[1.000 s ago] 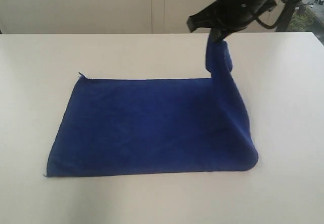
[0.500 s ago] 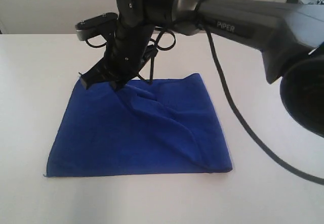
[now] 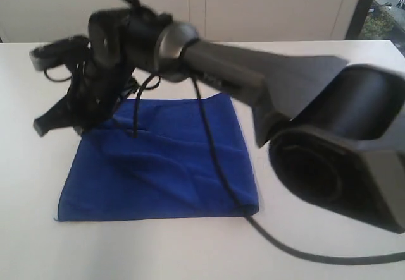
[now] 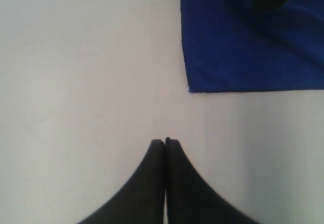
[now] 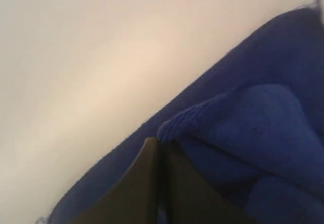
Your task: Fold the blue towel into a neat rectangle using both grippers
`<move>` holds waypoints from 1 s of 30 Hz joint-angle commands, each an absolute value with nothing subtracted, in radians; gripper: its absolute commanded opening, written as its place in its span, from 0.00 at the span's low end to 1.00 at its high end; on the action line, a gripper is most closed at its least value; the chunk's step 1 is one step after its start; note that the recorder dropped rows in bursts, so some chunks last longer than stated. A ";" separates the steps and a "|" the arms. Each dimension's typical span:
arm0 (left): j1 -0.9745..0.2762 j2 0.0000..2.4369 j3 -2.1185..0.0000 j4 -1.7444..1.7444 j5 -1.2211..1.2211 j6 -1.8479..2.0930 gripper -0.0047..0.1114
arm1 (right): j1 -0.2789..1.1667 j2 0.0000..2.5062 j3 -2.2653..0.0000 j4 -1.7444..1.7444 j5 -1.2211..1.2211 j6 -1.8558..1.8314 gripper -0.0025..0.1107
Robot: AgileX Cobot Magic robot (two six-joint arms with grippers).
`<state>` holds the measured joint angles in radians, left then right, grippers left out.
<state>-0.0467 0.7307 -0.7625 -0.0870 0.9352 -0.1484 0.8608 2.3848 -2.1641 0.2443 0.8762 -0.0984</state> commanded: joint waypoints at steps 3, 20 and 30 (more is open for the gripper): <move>-0.044 0.723 -0.757 -0.093 0.951 -0.154 0.04 | 0.888 2.486 -2.163 0.284 0.755 -0.108 0.02; -0.044 0.723 -0.757 -0.093 0.951 -0.154 0.04 | 0.752 2.328 -2.212 0.178 1.066 -0.145 0.38; -0.044 0.723 -0.757 -0.093 0.951 -0.154 0.04 | 0.503 2.369 -2.210 0.180 1.132 -0.284 0.02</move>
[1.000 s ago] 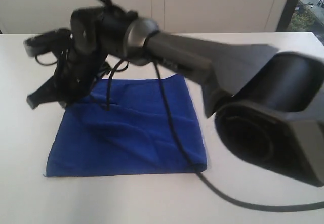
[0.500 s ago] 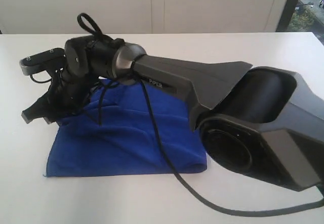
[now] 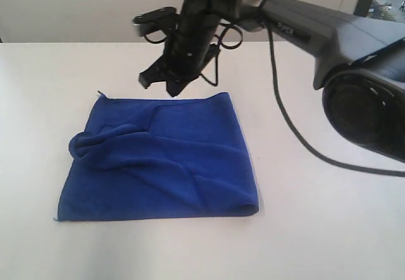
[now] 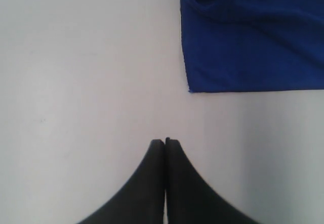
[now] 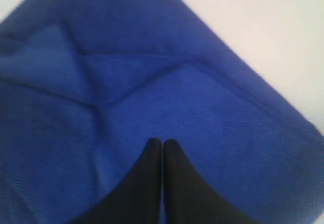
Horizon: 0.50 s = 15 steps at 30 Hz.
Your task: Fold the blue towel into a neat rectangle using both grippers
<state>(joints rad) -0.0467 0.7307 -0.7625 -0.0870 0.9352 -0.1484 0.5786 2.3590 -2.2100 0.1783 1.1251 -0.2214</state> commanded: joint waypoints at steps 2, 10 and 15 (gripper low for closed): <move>-0.044 0.723 -0.757 -0.093 0.951 -0.154 0.04 | 0.471 2.384 -2.210 0.182 1.123 -0.321 0.02; -0.044 0.723 -0.757 -0.093 0.951 -0.154 0.04 | 0.398 2.474 -2.210 0.184 1.071 -0.359 0.02; -0.044 0.723 -0.757 -0.093 0.951 -0.154 0.04 | 0.372 2.520 -2.210 0.182 1.068 -0.361 0.02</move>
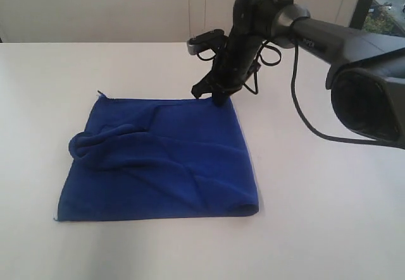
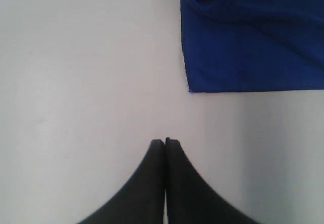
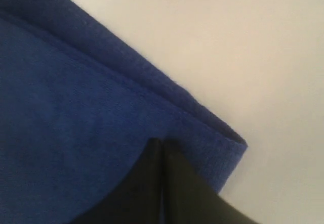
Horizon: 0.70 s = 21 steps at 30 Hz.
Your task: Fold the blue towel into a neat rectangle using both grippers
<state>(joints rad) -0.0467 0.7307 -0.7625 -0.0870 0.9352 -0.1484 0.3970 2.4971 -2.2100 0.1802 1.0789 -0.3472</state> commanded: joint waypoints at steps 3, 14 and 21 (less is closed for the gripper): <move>-0.044 0.723 -0.757 -0.093 0.951 -0.154 0.04 | 0.352 2.523 -2.210 0.150 1.099 -0.332 0.02; -0.044 0.723 -0.757 -0.093 0.951 -0.154 0.04 | 0.244 2.495 -2.126 0.000 1.221 -0.212 0.02; -0.044 0.723 -0.757 -0.093 0.951 -0.154 0.04 | 0.199 2.388 -1.902 -0.016 1.221 -0.212 0.02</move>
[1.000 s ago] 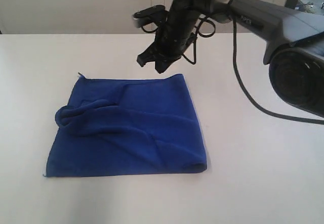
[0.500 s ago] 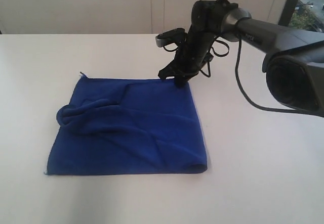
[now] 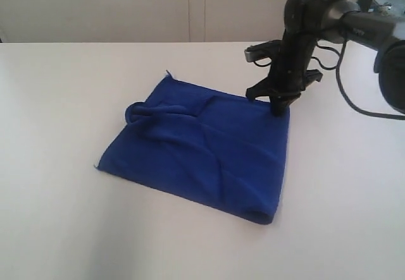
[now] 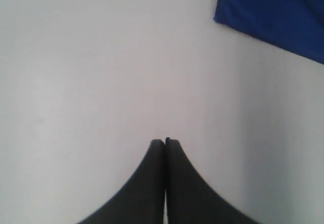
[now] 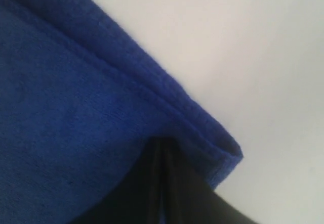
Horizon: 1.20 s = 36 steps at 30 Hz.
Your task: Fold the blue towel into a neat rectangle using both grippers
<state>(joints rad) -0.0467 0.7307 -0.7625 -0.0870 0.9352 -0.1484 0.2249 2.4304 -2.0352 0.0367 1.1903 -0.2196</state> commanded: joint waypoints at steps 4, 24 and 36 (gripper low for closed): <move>-0.044 0.723 -0.757 -0.093 0.951 -0.154 0.04 | 0.188 2.302 -1.746 -0.023 1.221 -0.176 0.02; -0.044 0.723 -0.757 -0.093 0.951 -0.154 0.04 | 0.198 1.827 -1.304 0.030 0.957 -0.108 0.02; -0.044 0.723 -0.757 -0.093 0.951 -0.154 0.04 | 0.337 2.207 -1.765 0.258 0.711 -0.286 0.02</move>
